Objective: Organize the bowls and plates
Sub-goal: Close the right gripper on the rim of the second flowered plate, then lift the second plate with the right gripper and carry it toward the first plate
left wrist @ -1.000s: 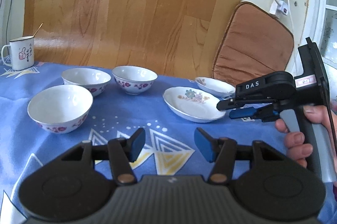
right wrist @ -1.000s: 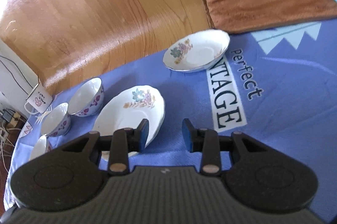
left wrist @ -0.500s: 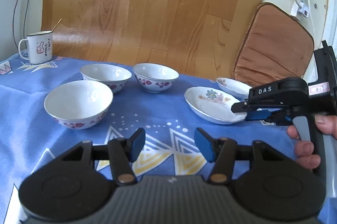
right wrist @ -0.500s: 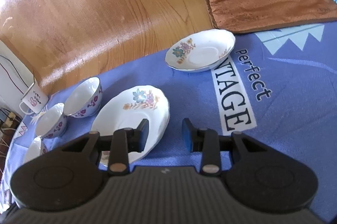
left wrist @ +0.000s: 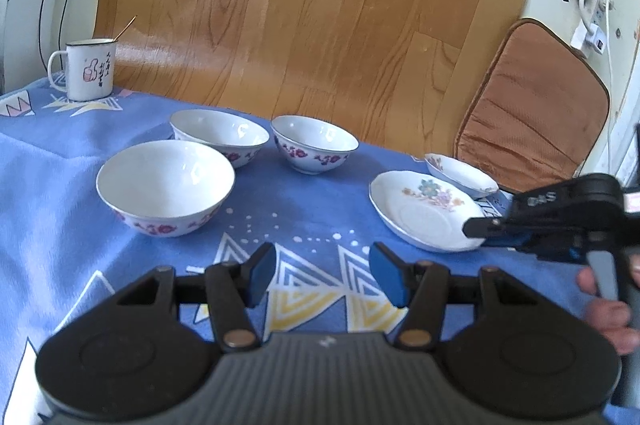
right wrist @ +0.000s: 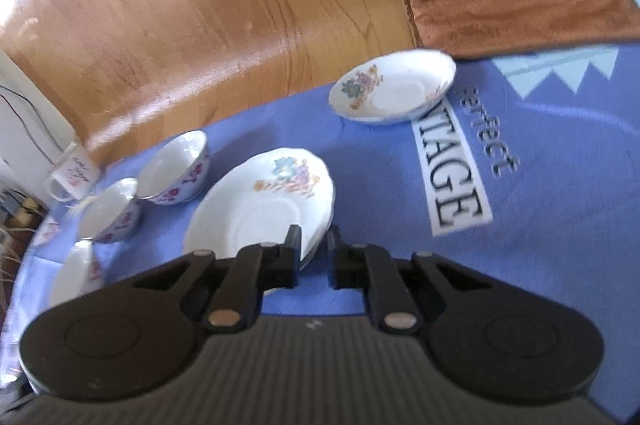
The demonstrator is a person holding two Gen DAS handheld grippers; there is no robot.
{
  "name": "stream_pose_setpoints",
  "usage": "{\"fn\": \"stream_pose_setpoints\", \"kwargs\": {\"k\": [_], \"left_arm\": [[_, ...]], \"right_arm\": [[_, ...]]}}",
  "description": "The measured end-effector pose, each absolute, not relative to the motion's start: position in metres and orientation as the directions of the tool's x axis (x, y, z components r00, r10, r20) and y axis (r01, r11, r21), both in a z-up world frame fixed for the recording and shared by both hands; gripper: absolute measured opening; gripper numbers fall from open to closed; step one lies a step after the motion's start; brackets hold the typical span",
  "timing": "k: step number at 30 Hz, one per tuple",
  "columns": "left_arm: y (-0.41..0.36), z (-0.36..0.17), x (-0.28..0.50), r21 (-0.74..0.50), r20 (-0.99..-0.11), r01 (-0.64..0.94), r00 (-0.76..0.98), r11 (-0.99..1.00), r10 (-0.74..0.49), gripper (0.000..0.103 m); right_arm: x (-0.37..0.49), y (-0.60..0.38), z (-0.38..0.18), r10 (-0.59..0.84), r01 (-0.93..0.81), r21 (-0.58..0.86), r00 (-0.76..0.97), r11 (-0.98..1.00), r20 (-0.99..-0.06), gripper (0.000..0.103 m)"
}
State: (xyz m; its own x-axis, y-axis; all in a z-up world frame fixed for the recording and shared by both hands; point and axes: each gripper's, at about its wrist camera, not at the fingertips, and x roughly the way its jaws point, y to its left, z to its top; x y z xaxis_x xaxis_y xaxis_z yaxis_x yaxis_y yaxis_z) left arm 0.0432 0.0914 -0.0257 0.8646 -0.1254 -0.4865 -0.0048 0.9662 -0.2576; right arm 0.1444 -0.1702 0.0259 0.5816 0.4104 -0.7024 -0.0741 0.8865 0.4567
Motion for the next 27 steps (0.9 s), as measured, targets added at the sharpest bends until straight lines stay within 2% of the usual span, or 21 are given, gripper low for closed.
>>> {"fn": "stream_pose_setpoints", "kwargs": {"k": [4, 17, 27], "left_arm": [[0.092, -0.026, 0.043, -0.264, -0.486, 0.0, 0.864, 0.964, -0.134, 0.053], [0.095, -0.025, 0.043, -0.304, -0.493, 0.045, 0.848, 0.952, -0.197, 0.053], [0.084, -0.025, 0.046, -0.278, -0.519, 0.083, 0.825, 0.957, -0.223, 0.053]], "right_arm": [[0.129, -0.182, 0.034, 0.473, -0.079, 0.523, 0.558, 0.848, -0.682, 0.015], [0.074, -0.198, 0.028, 0.55, -0.066, 0.605, 0.503, 0.794, -0.667, 0.015], [0.059, -0.194, 0.034, 0.504, -0.129, 0.529, 0.551, 0.839, -0.665, 0.021]]}}
